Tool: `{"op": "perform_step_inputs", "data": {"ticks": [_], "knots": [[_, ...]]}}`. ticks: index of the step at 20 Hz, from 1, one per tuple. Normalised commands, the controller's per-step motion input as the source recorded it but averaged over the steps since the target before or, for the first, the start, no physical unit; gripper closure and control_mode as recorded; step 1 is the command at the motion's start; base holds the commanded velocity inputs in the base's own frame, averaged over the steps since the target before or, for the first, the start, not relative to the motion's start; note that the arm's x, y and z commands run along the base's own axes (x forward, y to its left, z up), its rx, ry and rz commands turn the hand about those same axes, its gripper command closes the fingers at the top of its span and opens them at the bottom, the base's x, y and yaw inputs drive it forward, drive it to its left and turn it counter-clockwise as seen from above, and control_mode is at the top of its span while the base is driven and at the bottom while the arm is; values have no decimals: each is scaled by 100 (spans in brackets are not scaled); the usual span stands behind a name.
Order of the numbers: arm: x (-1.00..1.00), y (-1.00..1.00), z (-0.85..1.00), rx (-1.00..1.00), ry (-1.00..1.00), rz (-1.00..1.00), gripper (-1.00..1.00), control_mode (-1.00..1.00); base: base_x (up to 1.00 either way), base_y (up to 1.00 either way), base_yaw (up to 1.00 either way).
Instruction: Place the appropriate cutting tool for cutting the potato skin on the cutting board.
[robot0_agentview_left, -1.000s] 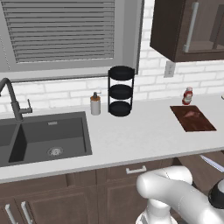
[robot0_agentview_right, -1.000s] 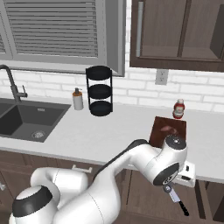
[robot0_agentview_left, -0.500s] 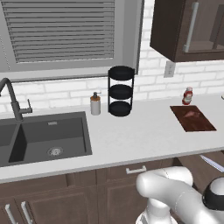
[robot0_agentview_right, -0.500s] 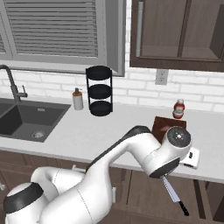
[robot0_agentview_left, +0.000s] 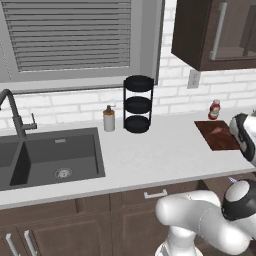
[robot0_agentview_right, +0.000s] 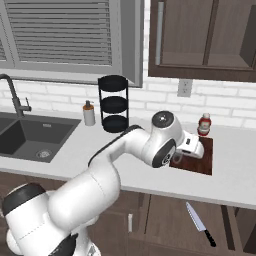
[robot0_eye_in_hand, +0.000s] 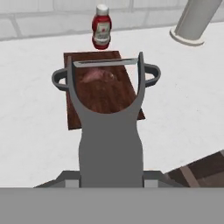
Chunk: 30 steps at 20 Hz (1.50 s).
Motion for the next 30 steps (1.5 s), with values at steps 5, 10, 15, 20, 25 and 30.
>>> {"op": "perform_step_inputs", "data": {"ticks": [5, 10, 15, 20, 25, 30], "knots": [[24, -5, -4, 0, 0, 1, 100, -100, 0, 0, 0], [51, -13, -1, 0, -9, 3, 100, -100, 0, 0, 0], [11, 0, -3, 0, 2, 0, 100, -100, 0, 0, 0], [46, 0, -32, 0, 8, 0, 100, -100, 0, 0, 0], [38, 0, -18, 0, 0, 0, 100, -100, 0, 0, 0], [0, -24, -43, 0, -12, 2, 100, -100, 0, 0, 0]]}}
